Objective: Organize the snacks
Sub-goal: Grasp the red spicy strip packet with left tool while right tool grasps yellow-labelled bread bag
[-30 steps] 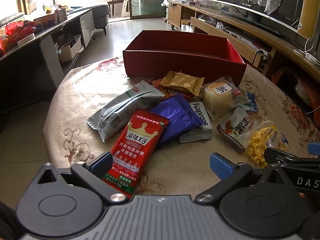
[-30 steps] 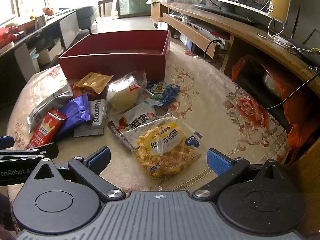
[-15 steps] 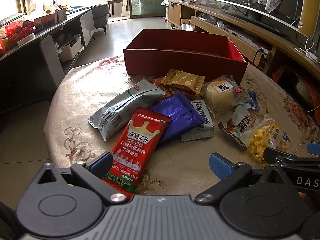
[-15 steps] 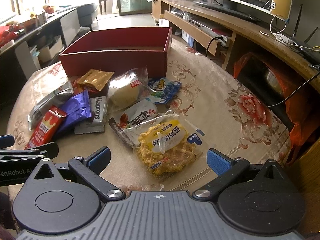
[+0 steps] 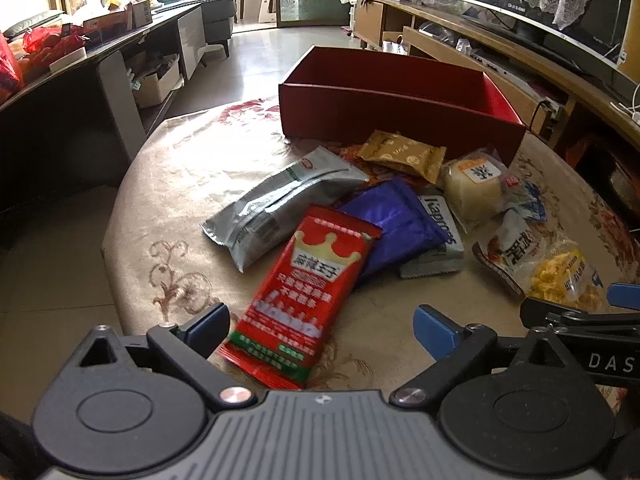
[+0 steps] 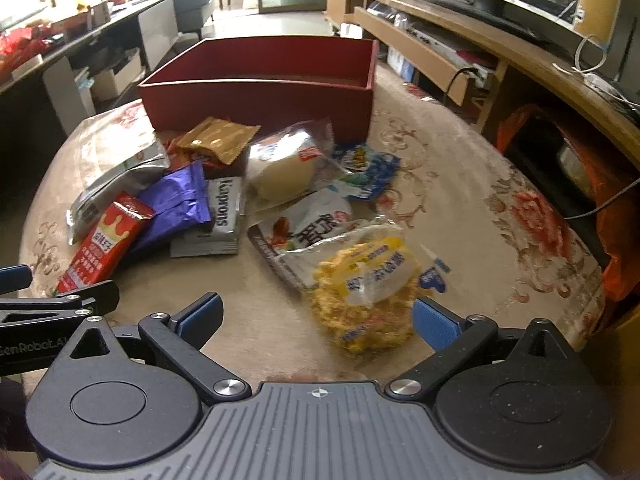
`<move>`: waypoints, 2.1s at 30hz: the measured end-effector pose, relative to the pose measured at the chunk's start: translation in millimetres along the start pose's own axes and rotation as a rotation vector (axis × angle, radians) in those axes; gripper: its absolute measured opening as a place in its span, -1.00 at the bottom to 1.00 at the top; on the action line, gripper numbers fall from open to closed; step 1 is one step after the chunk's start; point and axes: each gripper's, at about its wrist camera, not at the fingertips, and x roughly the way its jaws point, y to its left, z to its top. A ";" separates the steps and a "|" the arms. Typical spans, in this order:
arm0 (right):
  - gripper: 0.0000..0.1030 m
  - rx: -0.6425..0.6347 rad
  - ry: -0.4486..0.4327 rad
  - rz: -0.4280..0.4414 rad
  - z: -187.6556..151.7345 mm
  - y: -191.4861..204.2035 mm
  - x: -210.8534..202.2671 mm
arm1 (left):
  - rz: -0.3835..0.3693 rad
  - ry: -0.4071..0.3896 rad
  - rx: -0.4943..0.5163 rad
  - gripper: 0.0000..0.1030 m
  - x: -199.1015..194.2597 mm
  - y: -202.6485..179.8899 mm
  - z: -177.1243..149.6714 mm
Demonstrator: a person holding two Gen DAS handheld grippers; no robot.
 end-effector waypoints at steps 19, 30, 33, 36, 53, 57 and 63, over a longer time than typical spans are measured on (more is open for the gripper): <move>0.99 0.014 0.021 0.074 33.5 -22.1 10.8 | -0.075 0.132 0.154 0.92 56.3 2.5 26.6; 0.95 0.020 0.037 0.099 44.9 -46.4 17.1 | -0.093 0.185 0.167 0.72 65.6 1.1 25.3; 0.92 0.029 0.028 0.102 45.6 -52.8 15.2 | -0.120 0.187 0.166 0.44 59.0 0.0 23.5; 0.86 0.042 0.029 0.092 44.2 -59.7 14.9 | -0.145 0.196 0.152 0.21 52.4 -0.1 20.9; 0.80 -0.154 0.090 0.098 43.4 -65.5 24.5 | -0.197 0.192 0.145 0.08 50.9 -8.0 20.7; 0.89 -0.256 0.157 0.144 32.0 -54.8 39.9 | -0.206 0.197 0.138 0.25 52.1 -9.3 21.3; 1.00 -0.345 0.198 0.152 23.8 -45.9 64.1 | -0.208 0.190 0.191 0.61 54.8 -20.8 17.0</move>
